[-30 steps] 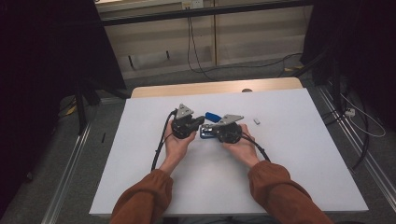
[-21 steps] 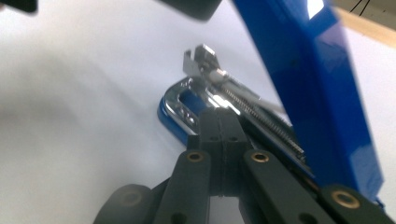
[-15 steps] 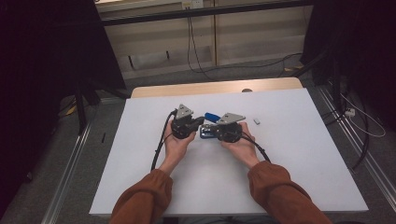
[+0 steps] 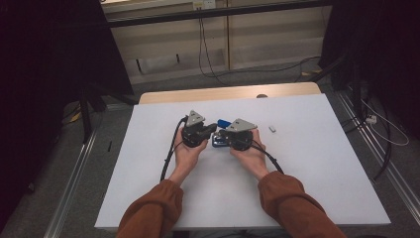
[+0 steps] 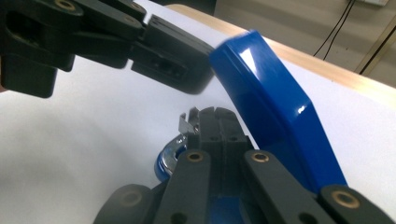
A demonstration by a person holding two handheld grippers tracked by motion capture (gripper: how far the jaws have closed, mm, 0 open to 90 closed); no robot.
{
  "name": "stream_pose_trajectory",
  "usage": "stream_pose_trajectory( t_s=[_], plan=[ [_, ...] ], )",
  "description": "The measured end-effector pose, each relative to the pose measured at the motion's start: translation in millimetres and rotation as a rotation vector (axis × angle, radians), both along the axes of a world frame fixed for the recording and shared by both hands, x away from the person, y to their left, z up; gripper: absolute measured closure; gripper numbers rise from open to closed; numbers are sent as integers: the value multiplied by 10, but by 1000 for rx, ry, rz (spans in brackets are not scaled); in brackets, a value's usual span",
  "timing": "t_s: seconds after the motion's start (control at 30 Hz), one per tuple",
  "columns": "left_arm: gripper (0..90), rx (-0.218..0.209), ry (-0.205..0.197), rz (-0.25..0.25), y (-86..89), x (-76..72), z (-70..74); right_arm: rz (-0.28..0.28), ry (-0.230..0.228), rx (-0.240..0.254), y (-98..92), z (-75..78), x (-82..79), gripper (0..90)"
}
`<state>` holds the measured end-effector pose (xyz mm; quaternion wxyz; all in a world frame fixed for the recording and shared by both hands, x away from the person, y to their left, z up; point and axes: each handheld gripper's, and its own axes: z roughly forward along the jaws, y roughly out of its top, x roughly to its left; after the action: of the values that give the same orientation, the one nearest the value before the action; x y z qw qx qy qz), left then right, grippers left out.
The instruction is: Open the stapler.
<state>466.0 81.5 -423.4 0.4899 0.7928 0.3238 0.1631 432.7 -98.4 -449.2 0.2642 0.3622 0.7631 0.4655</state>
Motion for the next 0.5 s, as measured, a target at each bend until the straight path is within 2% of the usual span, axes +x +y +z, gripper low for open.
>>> stream_pose_trajectory(
  t_s=[0.07, 0.33, 0.43, 0.5],
  plan=[
    [900, -2, 4, -8, 13, 10, -11, -2, -17, -5, 17, 0, 5, 900],
    [900, 15, 9, -9, 12, 9, -32, -24, -5, -9, 17, -12, 6, 900],
    [900, 35, 31, -5, 15, 28, -99, -26, -6, -9, 5, -4, 8, 900],
    [900, 52, 27, -7, 11, 31, -123, -26, -6, -14, 7, -3, 7, 900]
  ],
)
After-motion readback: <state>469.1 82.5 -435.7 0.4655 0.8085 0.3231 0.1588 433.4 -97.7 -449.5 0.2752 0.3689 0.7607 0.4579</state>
